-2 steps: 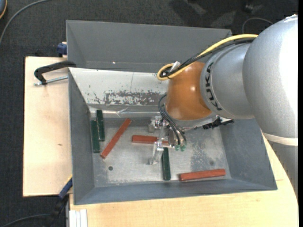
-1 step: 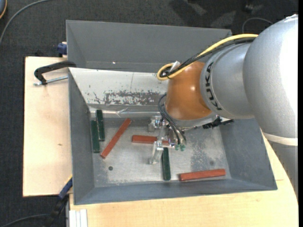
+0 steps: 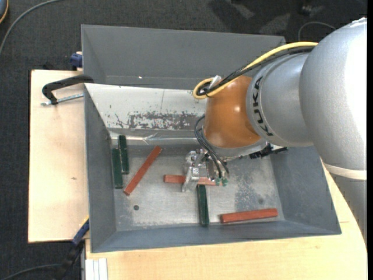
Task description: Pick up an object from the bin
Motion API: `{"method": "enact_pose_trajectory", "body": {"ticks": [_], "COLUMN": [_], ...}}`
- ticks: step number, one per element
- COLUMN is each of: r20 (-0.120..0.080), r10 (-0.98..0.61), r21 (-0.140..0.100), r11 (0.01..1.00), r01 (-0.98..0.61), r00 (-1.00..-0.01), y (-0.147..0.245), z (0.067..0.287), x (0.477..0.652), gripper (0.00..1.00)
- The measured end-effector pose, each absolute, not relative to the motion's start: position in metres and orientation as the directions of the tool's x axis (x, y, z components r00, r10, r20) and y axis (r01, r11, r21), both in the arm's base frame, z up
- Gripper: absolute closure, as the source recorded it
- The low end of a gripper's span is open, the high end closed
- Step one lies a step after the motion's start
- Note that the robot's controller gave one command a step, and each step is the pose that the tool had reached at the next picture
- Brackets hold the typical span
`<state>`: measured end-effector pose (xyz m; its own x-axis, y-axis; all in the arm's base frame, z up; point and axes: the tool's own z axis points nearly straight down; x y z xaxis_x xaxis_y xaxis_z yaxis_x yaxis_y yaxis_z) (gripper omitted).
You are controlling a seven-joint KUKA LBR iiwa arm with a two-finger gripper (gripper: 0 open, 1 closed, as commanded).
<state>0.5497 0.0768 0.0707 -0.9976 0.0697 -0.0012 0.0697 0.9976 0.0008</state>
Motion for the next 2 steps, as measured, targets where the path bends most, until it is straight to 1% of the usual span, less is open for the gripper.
{"method": "enact_pose_trajectory", "body": {"ticks": [1,2], "r20": [-0.007,-0.009], "r10": [0.069,0.068], "r21": [0.002,0.003], "r11": [0.998,0.998], "r01": [0.069,0.068], "r00": [-0.998,-0.998], "y": [0.077,0.078], "z": [0.089,0.127], "x": [0.551,0.553], "gripper": [1.0,1.0]}}
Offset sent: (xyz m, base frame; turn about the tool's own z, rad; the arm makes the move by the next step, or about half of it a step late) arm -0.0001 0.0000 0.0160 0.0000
